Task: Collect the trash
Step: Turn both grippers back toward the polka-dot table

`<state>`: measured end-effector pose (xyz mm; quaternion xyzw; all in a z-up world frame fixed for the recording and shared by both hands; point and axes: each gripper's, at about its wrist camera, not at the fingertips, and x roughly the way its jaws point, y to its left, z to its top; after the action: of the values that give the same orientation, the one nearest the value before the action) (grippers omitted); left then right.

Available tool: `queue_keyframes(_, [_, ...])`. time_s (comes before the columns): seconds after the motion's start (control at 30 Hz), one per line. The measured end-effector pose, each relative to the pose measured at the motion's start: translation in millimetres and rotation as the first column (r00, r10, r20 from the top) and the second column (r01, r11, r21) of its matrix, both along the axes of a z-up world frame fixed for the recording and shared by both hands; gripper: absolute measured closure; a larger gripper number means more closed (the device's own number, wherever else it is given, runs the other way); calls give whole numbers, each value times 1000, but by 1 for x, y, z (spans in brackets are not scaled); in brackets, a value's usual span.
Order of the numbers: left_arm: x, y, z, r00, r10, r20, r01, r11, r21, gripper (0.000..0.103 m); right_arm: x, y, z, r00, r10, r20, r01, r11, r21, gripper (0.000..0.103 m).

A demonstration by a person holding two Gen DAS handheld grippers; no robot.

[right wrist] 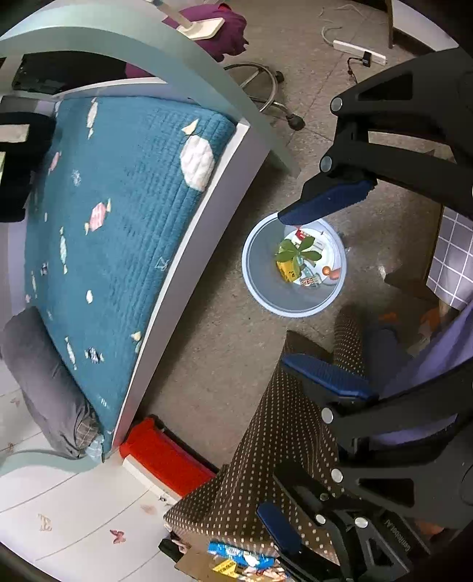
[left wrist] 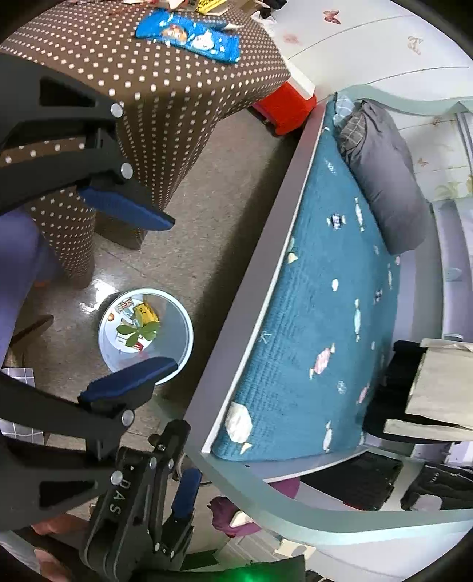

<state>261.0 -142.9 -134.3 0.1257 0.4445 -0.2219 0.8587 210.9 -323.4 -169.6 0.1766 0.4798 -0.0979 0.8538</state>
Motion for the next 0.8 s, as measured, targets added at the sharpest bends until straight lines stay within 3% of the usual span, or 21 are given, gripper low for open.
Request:
queue_keyframes(0.37, [-12,31,37,996,37,81,-34,999,-40,27,4,33,32,996,63,60,-63,998,-4,30])
queue_keyframes(0.8, [-18,102,72,973,172,157,-160,984,-82,23,26,101,63,972,208,107,-204,978,-46,30])
